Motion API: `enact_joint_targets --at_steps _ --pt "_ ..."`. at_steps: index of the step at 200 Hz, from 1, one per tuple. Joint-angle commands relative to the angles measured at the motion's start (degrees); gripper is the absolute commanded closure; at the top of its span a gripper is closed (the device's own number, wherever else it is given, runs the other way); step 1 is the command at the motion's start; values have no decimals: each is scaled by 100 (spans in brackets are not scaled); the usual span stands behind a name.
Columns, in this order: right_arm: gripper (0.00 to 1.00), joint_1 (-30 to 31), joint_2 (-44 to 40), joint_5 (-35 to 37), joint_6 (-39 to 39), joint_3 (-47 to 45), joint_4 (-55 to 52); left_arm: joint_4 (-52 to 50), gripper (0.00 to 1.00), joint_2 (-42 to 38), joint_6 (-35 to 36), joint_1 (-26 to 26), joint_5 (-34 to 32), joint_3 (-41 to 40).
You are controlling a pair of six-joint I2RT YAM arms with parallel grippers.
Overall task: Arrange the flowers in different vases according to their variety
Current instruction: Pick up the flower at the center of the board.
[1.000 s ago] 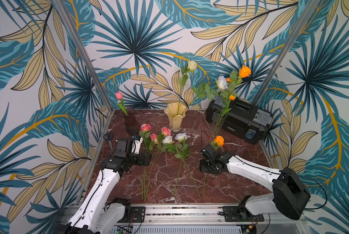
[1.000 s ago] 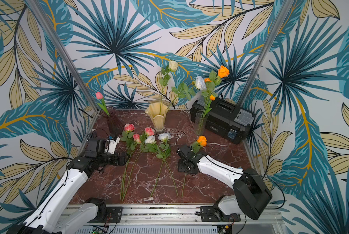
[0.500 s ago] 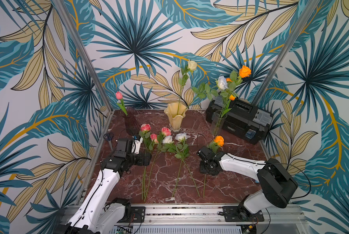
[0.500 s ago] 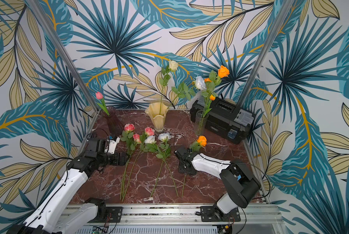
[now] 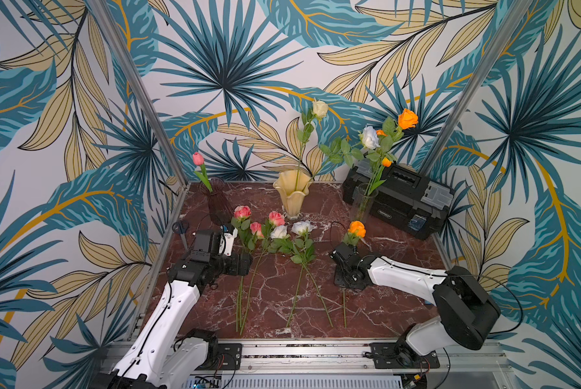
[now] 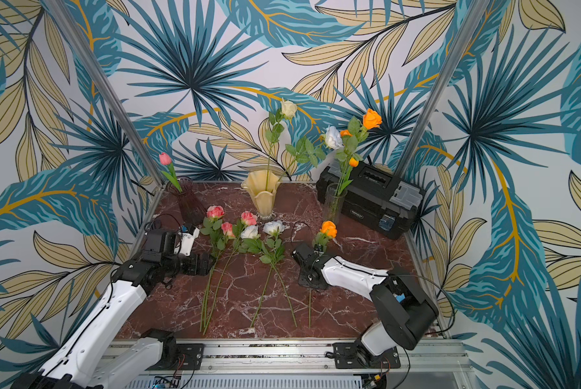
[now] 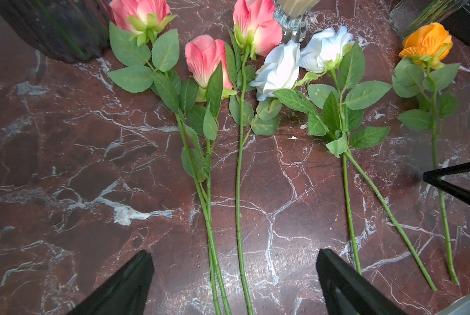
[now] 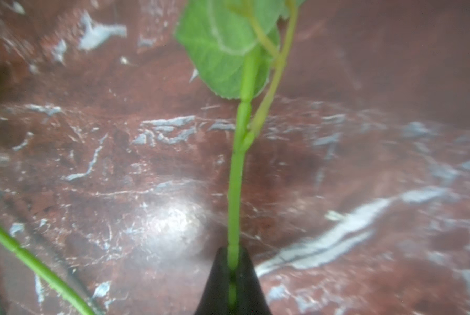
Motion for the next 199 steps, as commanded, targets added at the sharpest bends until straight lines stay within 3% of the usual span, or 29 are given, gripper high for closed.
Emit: enact_joint_targets --at_steps 1,54,101,138,199 --pt "100 40 -761 594 197 -142 -338 -16 1 -29 71 -28 0 174" --pt "100 153 -2432 1828 -225 213 -1201 8 1 -6 71 -27 26 169" --pt "100 148 -2610 3022 -1426 1198 -1116 0 1 -29 71 -27 52 173" --pt "100 -54 -2368 3590 -2668 1701 31 19 1 -25 58 -27 105 165" --pt "100 -977 -1362 3401 -4138 2300 2841 54 1 -38 79 -28 190 145"
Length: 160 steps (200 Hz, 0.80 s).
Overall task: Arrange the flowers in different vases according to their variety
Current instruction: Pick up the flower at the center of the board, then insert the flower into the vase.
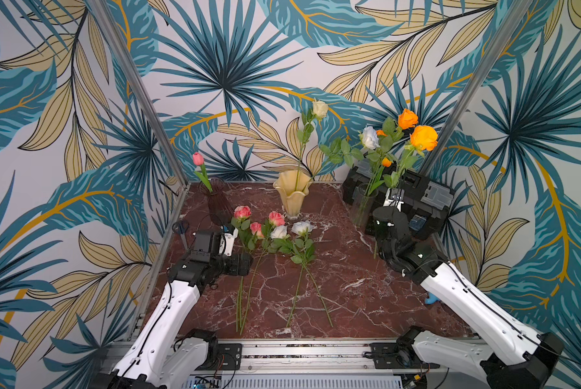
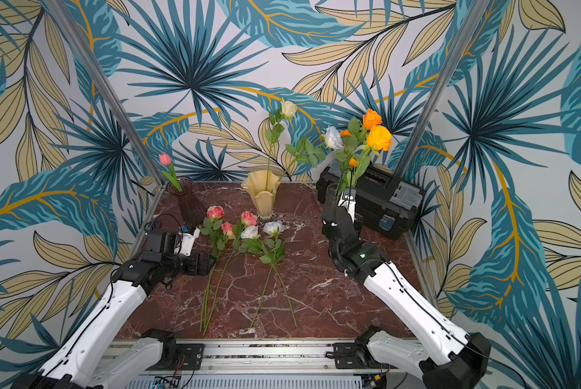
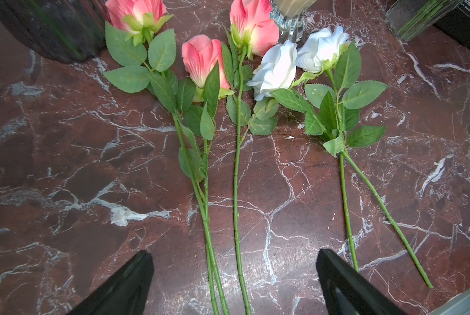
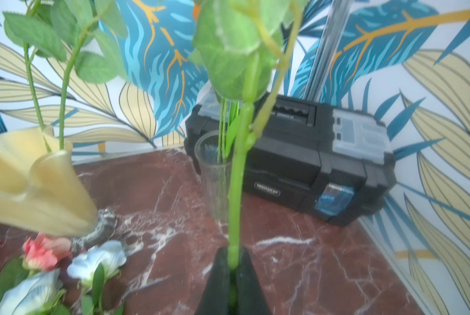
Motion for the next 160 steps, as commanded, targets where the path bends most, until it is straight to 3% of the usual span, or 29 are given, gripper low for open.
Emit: enact_joint_targets --at_steps 1,55,160 --pt "100 -258 369 69 -872 330 1577 52 1 -38 79 -19 124 147" --pt "100 -971 1480 -231 -1310 1164 2990 66 1 59 98 -19 362 137" --pt "100 -1716 3160 -803 -1077 2063 3826 92 1 203 110 -20 475 121"
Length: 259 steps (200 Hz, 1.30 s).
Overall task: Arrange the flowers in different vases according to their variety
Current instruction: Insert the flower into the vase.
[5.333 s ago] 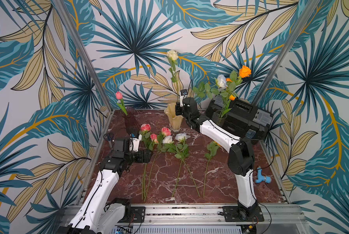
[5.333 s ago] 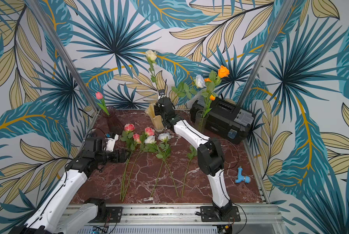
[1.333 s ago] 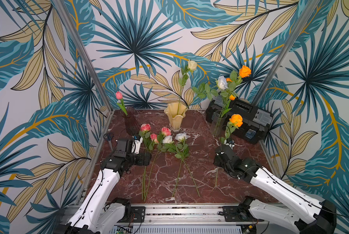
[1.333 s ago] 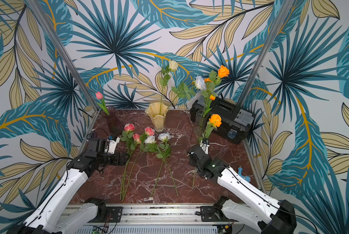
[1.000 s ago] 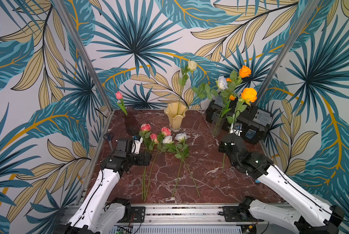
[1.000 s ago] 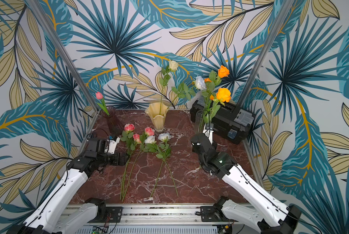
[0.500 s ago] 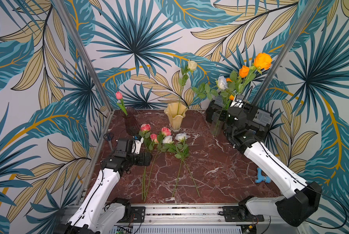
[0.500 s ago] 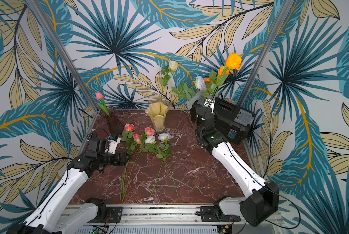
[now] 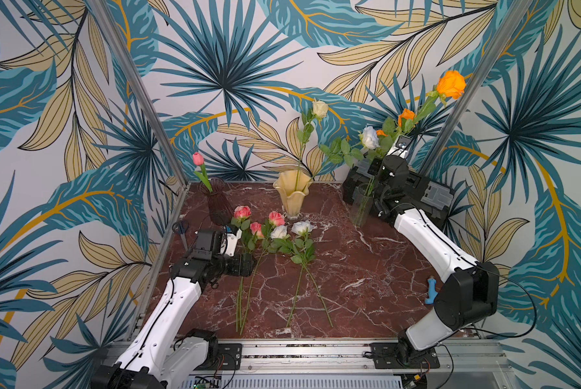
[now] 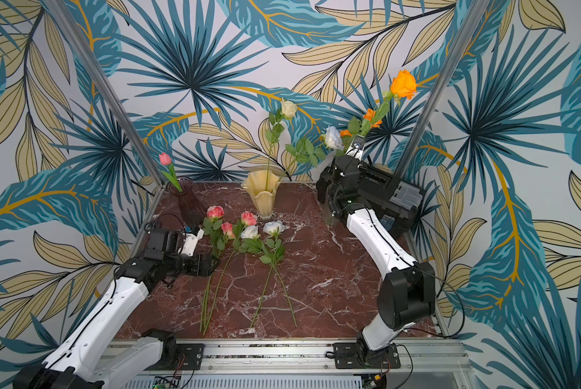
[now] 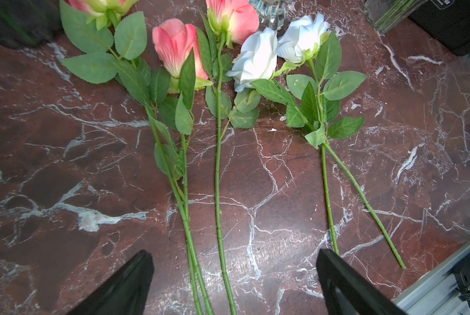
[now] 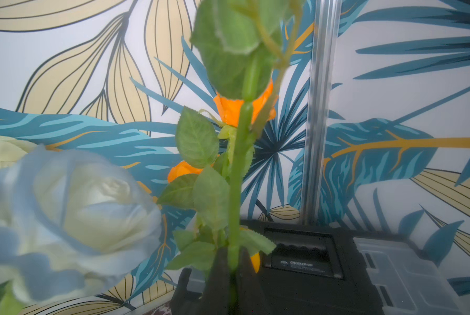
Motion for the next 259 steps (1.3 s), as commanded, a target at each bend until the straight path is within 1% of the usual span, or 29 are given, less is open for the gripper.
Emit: enact_joint_targets --at_steps 1,25,48,90,111,118,125,131,135,143,148,158,176,224,234,259 --pt "100 -67 311 -201 66 106 393 89 1 15 104 -17 19 121" --pt "100 -68 558 -296 83 -46 718 83 1 34 102 -17 -6 122" --pt "100 -68 740 -305 235 -121 792 83 1 41 110 -17 -54 117" --pt "100 -60 662 -319 484 -622 1004 66 1 43 119 -23 -71 130" --pt "100 -43 577 -366 487 -895 1069 73 1 38 119 -19 -66 131" --pt "93 -27 560 -369 440 -946 1057 69 1 35 127 -19 -70 138" --pt "76 -16 531 -393 394 -997 1027 70 1 37 121 -18 -69 139" --pt "58 -7 503 -389 384 -1045 1013 74 1 38 121 -18 -64 139" --pt "50 1 478 -406 358 -1087 1012 73 1 35 113 -22 -74 139" --pt "40 17 426 -403 325 -1140 974 59 1 34 127 -17 -71 139" --pt "36 27 383 -392 305 -1177 968 62 1 26 123 -17 -74 139" --pt "32 45 296 -390 243 -1243 955 65 1 17 128 -17 -63 139" --pt "29 80 103 -390 181 -1385 927 63 1 1 119 -17 -62 144" --pt "26 247 -746 -400 190 -1984 798 52 1 5 116 -18 -109 143" --pt "24 296 -933 -418 210 -2095 715 39 1 6 110 -22 -164 150" --pt "23 369 -1381 -496 318 -2311 384 15 1 8 88 -21 -320 165"
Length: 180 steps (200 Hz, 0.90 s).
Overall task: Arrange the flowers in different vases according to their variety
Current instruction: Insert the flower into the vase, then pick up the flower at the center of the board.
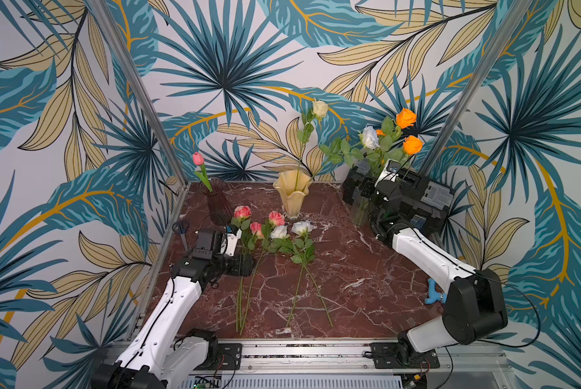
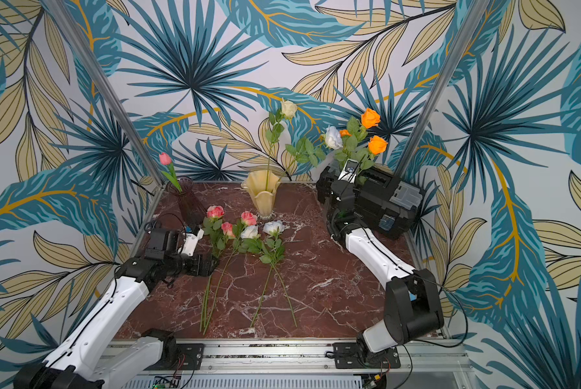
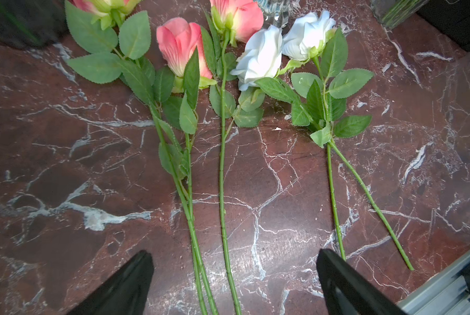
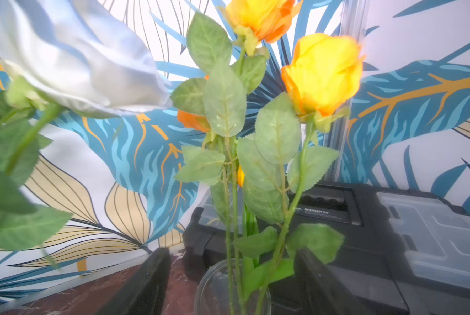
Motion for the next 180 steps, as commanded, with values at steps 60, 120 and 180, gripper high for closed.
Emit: enact_joint_targets --at_steps 60,120,180 --pt "23 301 -1411 -412 471 -636 -1651 -210 1 -2 -142 -12 -1186 332" --pt "24 538 -2185 -980 816 -983 -2900 -794 11 760 -667 -21 -1146 651" --pt "25 622 -2497 -1190 932 -1220 -3120 -913 20 720 -1393 -539 -1749 469"
